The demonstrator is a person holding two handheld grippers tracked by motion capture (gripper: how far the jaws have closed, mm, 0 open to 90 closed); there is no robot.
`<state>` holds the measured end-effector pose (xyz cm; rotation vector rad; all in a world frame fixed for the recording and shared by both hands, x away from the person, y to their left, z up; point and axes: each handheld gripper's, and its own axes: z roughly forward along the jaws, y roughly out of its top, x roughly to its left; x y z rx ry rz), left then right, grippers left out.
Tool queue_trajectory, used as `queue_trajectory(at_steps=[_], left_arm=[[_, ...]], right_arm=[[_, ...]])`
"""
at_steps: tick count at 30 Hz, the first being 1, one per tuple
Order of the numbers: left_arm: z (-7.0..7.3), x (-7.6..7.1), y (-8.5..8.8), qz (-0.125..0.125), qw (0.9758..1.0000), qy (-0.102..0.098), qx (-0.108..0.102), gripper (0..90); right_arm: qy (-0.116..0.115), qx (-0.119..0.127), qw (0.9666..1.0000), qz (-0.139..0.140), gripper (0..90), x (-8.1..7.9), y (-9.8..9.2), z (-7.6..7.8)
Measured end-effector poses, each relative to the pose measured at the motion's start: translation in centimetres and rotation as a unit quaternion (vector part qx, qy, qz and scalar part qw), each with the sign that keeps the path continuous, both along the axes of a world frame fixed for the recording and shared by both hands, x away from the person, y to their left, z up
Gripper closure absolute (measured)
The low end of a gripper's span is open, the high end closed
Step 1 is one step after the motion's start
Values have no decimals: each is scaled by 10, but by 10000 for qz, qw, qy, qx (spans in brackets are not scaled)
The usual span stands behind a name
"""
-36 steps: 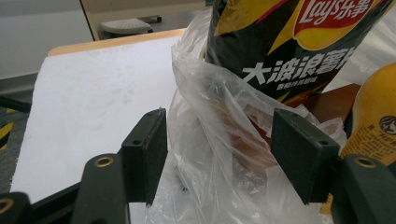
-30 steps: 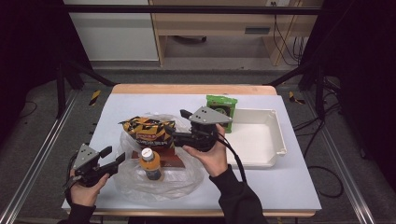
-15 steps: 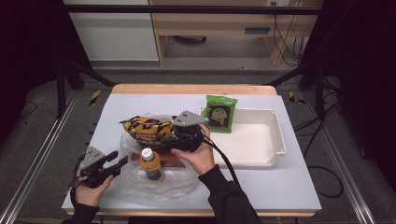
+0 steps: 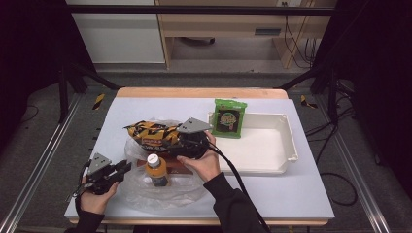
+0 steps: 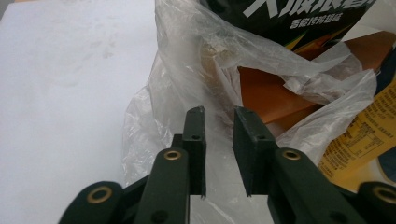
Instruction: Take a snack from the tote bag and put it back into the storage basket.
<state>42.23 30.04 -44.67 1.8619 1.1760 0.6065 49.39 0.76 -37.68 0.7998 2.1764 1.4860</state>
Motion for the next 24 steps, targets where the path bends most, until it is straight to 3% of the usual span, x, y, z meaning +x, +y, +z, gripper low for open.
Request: queue_trajectory(at_steps=[7,12,16,24], left_arm=[[-3,2,0,11,9999,99,-26,805],[-4,3,-1,5,9999,130,-5,842],[-4,3,-2,-4,9999,120,23,872],[-5,3,-2,-10,9999,127,19,899]], right_arm=[[-26,181,9998,56,447,5,5,-10],[-49,157,9998,103,693,6,2,-9],[-53,208,9995,232,816,5,0,-9],[-169,237,9983,514,882,1,-1,-5]])
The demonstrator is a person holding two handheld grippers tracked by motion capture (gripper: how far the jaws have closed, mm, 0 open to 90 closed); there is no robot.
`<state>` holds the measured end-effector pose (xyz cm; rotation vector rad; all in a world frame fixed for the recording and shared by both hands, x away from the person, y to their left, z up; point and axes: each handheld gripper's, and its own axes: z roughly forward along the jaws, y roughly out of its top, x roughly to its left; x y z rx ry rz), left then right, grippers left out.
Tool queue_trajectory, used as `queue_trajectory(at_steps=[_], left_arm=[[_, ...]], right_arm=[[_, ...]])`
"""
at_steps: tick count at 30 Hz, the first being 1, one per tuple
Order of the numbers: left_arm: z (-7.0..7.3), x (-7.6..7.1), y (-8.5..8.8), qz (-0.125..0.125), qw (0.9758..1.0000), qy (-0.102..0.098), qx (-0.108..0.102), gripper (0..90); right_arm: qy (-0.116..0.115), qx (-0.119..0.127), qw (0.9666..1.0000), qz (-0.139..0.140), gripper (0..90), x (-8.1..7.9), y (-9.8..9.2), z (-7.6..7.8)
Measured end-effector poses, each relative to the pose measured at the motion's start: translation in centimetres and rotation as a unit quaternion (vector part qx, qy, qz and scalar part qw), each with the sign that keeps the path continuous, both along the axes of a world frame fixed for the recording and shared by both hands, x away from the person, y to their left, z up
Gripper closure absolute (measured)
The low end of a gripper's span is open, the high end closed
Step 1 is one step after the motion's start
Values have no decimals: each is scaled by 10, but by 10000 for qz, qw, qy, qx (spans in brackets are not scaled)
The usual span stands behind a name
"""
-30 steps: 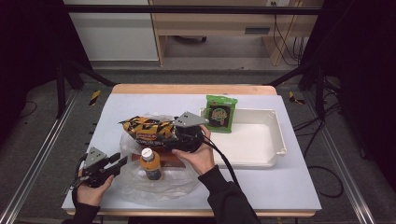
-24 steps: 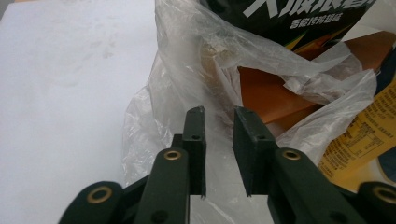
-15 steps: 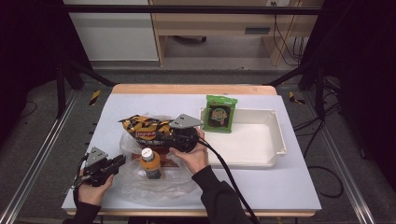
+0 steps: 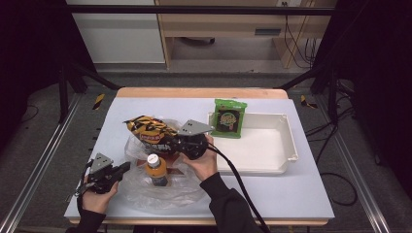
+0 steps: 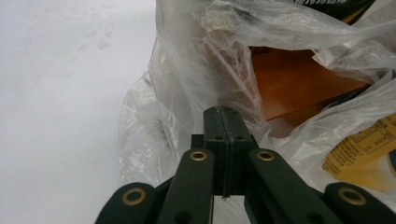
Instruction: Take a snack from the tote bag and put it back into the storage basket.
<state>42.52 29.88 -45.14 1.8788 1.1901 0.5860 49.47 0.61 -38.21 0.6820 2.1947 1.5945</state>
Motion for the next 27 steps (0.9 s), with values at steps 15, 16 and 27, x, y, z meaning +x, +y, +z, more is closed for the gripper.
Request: queue_trajectory(at_steps=[15,16,27], left_arm=[[-2,1,0,65,9999,85,77,900],[-2,1,-1,61,9999,80,86,900],[-2,1,0,78,9998,95,150,900]], right_arm=[[-43,473,9984,308,882,-3,-21,25],[-56,500,9982,326,883,-3,-22,26],[-351,845,9946,485,886,-10,-30,51]])
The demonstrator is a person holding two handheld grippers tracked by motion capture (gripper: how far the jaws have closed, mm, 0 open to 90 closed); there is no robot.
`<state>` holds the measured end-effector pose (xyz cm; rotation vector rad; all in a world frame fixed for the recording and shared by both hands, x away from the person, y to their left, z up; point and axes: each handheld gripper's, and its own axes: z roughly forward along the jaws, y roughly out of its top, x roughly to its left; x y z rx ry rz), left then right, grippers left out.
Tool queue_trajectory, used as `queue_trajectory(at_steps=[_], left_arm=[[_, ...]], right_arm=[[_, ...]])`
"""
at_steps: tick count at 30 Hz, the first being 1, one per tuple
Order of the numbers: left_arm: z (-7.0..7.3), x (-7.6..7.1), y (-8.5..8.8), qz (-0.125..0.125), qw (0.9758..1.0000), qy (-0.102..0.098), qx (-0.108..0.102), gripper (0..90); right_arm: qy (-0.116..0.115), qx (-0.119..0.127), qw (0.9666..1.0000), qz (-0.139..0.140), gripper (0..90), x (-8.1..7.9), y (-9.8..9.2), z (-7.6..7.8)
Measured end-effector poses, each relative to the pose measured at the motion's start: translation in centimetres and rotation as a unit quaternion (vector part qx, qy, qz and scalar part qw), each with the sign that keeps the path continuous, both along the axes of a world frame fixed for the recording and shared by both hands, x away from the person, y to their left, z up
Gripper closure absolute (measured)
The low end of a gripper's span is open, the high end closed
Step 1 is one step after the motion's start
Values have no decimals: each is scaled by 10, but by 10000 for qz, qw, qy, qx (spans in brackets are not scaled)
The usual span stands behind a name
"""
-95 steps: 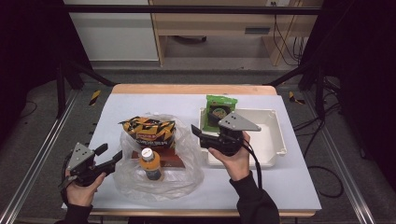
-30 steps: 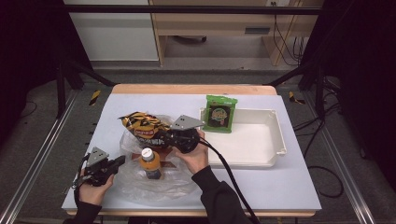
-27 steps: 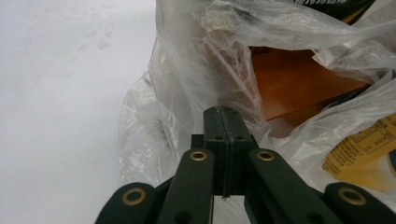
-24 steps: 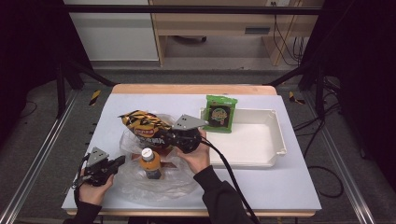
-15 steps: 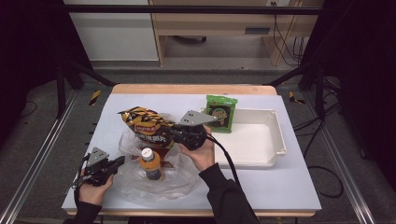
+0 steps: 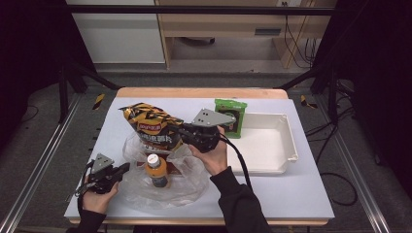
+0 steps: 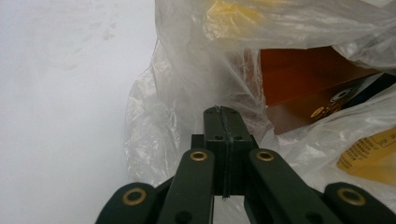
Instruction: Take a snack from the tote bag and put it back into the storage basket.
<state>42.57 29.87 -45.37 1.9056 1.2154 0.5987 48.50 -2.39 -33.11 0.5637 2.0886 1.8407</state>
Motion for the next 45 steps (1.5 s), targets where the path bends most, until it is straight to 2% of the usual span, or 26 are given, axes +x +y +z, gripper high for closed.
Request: queue_trajectory(at_steps=[3,12,23,29,37,45], left_arm=[[0,-1,-1,-32,10000,-34,-9,900],[1,-2,-3,-56,9999,-89,1,900],[0,-1,-3,-83,9999,-71,13,900],[0,-2,-3,-60,9999,-85,-3,900],[0,-2,-3,-59,9999,-106,8,900],[1,-2,-2,-62,9999,-94,5,900]], right_arm=[[-30,104,9999,96,886,0,2,6],[-53,184,9996,203,887,-2,18,17],[-193,401,9986,276,888,-7,28,47],[-284,441,9981,322,888,-11,32,60],[-408,545,9971,330,887,-15,28,74],[-500,668,9964,173,888,-16,11,89]])
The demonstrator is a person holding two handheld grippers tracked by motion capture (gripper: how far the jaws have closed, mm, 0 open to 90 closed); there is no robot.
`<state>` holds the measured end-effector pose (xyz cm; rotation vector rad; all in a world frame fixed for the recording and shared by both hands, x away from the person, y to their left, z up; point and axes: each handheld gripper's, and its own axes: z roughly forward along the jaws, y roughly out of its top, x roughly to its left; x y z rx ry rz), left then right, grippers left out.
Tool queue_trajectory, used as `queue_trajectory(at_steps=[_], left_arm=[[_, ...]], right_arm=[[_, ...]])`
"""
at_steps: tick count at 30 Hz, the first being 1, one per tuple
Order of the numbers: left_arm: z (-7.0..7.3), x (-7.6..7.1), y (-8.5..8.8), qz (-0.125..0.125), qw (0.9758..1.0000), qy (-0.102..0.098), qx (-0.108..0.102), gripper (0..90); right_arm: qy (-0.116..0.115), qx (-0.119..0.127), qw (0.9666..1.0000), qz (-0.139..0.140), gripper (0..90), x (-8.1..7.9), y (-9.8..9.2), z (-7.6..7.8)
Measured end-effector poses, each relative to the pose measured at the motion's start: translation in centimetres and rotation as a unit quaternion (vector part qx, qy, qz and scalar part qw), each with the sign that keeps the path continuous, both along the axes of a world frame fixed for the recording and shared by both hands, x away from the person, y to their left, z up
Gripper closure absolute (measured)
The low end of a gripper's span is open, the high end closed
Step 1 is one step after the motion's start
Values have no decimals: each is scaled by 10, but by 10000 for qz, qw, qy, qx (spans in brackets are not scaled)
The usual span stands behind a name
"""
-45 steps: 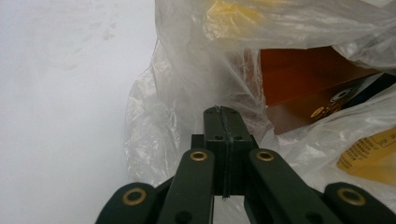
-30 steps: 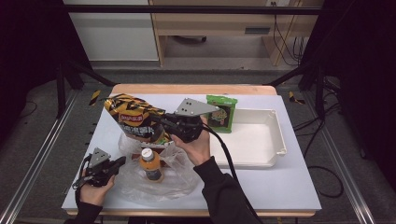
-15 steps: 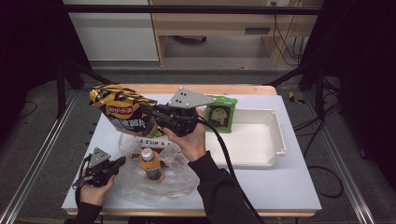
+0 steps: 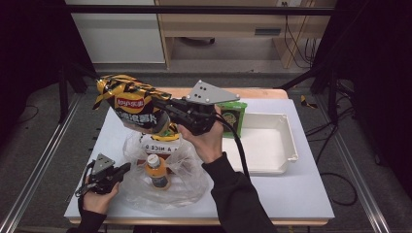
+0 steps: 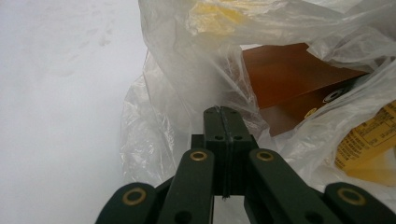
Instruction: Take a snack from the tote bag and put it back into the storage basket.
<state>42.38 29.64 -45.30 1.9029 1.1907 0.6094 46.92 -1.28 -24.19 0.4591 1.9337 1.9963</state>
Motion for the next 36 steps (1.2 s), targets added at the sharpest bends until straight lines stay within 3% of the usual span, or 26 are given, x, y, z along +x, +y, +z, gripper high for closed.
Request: queue_trajectory(at_steps=[18,25,36], left_arm=[[2,-2,1,5,10000,-66,12,900],[3,-2,0,3,10000,-91,-2,900],[3,-3,-1,7,10000,-99,5,900]], right_arm=[[-122,-48,9976,-674,888,-1,-72,14],[14,-107,9946,-1032,889,2,-114,-2],[373,-155,9888,-1439,889,4,-174,-41]])
